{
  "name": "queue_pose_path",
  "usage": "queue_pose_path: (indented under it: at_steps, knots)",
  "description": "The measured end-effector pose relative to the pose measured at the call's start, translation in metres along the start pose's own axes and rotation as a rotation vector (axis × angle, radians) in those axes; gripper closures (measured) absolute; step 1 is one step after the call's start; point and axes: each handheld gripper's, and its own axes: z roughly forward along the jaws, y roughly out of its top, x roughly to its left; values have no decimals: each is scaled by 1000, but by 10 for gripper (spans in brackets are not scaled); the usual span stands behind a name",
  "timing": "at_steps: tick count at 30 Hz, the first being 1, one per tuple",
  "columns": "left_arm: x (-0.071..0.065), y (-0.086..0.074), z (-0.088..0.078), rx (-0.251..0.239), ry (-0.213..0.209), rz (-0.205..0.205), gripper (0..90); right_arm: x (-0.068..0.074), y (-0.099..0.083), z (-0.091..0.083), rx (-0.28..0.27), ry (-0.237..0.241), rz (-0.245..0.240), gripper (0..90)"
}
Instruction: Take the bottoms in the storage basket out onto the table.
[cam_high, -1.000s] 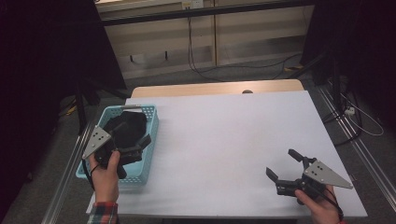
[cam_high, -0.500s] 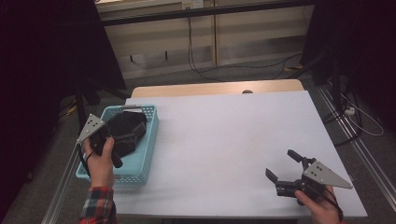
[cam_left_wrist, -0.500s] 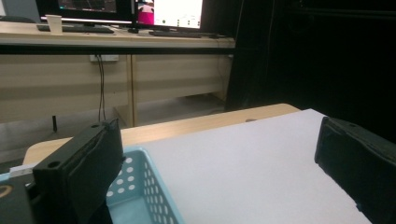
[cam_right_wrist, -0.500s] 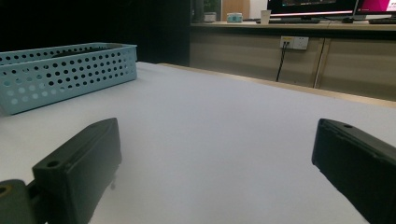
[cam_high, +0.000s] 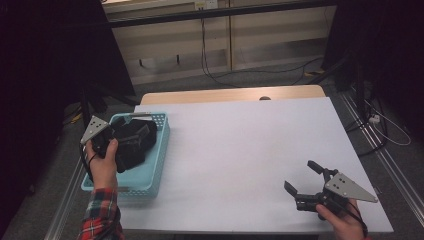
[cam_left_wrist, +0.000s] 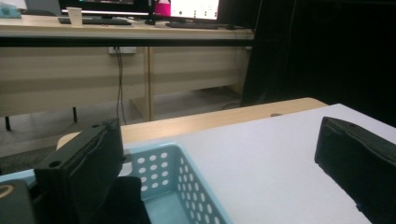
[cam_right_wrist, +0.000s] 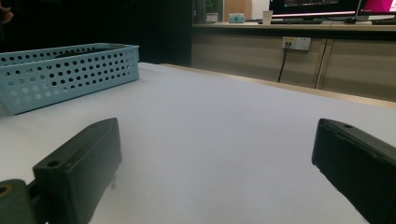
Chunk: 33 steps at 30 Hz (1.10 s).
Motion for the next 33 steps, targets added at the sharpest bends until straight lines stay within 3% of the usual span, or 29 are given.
queue_pose_path:
  at_steps: [7,17,33]
  knots:
    - [13,-8,6,22,38,-24,16,0,0,0,-2,-2,2,7]
    - [26,-19,20,78,67,33,18,1,-1,0,2,10,10,7]
    - [49,-23,30,146,114,52,21,3,-1,-2,1,28,5,8]
